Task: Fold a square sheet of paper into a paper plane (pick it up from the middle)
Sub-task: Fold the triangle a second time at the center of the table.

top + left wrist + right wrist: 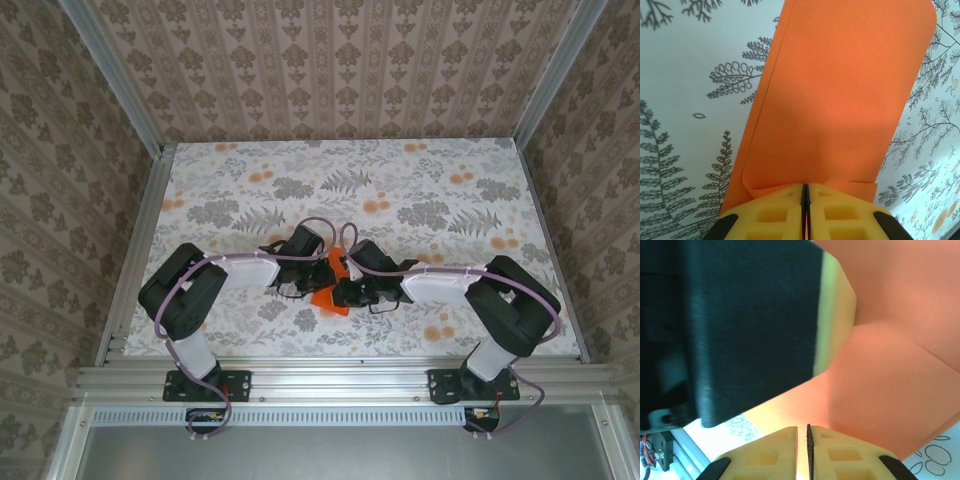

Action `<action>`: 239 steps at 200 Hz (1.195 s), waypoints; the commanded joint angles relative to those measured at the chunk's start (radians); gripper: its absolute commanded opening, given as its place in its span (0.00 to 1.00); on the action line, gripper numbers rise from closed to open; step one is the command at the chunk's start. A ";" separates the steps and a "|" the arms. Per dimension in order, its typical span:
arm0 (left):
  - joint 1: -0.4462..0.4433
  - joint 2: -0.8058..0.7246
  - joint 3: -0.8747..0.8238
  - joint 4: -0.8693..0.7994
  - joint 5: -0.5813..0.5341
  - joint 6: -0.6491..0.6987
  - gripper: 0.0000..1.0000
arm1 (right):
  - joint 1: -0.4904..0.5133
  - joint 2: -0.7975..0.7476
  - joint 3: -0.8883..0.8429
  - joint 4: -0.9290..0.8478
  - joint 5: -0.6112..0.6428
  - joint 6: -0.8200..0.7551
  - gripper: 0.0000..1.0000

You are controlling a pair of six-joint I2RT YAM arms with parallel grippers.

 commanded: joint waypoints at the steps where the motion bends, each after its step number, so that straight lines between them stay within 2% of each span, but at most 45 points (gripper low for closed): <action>1: -0.007 0.027 0.000 -0.074 -0.026 0.027 0.12 | -0.002 0.036 0.021 -0.061 -0.024 0.020 0.15; 64: -0.007 0.026 -0.004 -0.078 -0.029 0.029 0.11 | -0.008 0.077 0.020 -0.055 -0.036 0.016 0.16; 128: -0.007 0.026 -0.006 -0.077 -0.029 0.030 0.11 | -0.006 -0.029 0.005 -0.100 -0.091 0.015 0.16; 201: -0.008 0.024 -0.004 -0.081 -0.029 0.032 0.11 | -0.007 0.050 -0.038 -0.124 -0.047 0.003 0.15; 239: -0.008 0.024 -0.003 -0.084 -0.029 0.033 0.11 | -0.005 -0.003 -0.025 -0.161 -0.051 0.002 0.15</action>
